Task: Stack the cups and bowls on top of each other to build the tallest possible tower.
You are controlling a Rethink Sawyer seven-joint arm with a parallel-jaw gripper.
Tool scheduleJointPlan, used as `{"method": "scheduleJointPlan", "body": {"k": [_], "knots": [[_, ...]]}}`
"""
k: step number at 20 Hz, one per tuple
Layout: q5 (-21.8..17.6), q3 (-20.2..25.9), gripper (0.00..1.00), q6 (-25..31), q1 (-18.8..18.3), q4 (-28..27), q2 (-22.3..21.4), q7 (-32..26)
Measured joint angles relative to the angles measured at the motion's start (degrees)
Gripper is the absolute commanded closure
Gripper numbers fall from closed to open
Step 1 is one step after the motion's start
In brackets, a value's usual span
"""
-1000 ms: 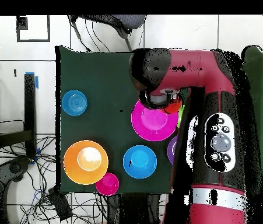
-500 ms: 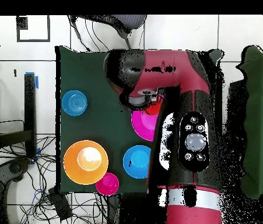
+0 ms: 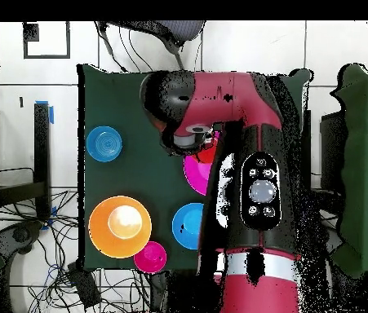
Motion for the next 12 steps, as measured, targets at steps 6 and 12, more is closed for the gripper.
{"method": "scheduleJointPlan", "body": {"k": [6, 12], "knots": [[-0.1, -0.2, 1.00, 0.0, -0.1, -3.4, 5.5, 0.0], [-0.2, -0.3, 1.00, 0.0, -0.2, -5.0, 9.5, 0.0]]}}
